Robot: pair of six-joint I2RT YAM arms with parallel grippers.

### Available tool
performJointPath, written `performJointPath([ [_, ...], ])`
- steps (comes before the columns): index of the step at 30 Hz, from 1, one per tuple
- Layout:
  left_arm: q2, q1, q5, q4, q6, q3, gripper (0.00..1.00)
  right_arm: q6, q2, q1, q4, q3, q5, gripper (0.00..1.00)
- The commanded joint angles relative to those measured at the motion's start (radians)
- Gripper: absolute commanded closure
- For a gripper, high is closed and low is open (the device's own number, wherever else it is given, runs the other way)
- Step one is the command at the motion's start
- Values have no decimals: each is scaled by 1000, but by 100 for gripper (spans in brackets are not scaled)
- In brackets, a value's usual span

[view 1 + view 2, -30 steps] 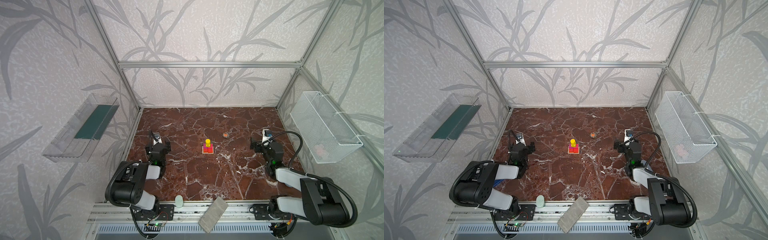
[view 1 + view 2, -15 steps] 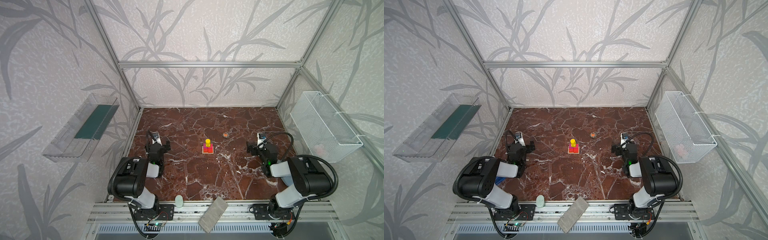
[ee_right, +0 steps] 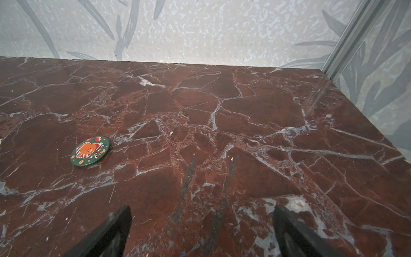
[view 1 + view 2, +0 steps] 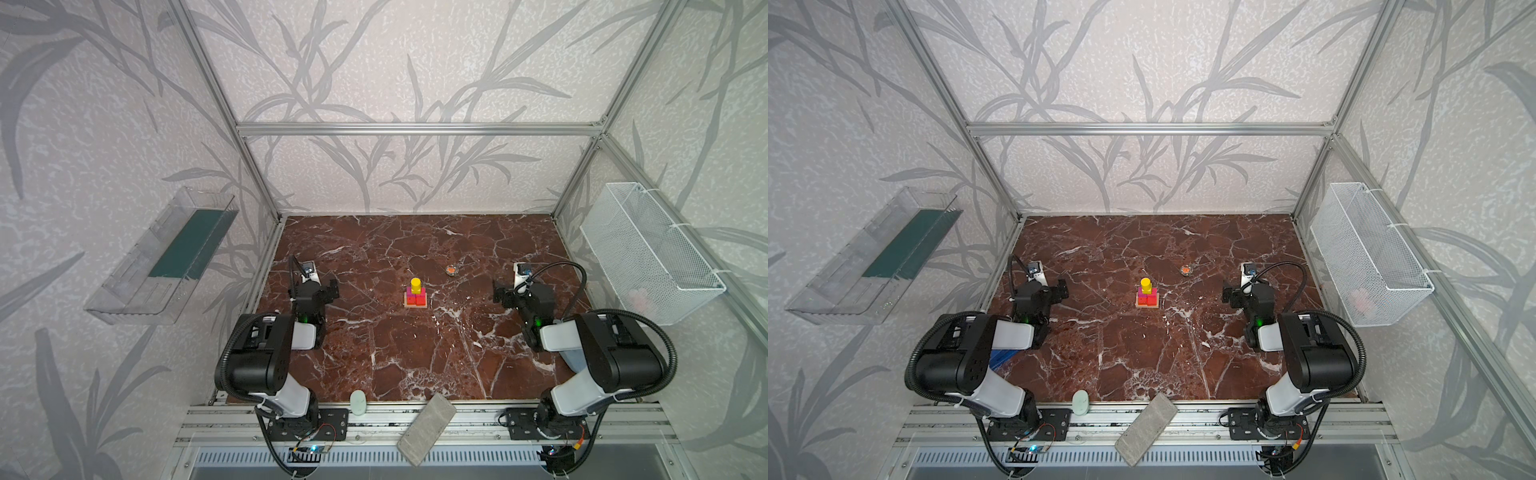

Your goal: Build the wood block tower

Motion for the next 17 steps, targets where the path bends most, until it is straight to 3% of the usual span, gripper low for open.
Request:
performJointPath([
  [1,-9,3,5,1,-3,11,1,-15,-10,3,6,17,-5,1],
  [6,-9,3,5,3,-3,11,1,-44,-11,3,-42,43,-76,1],
  [17,-8,2,5,3,-3,11,1,-45,-10,3,-48,47,-77,1],
])
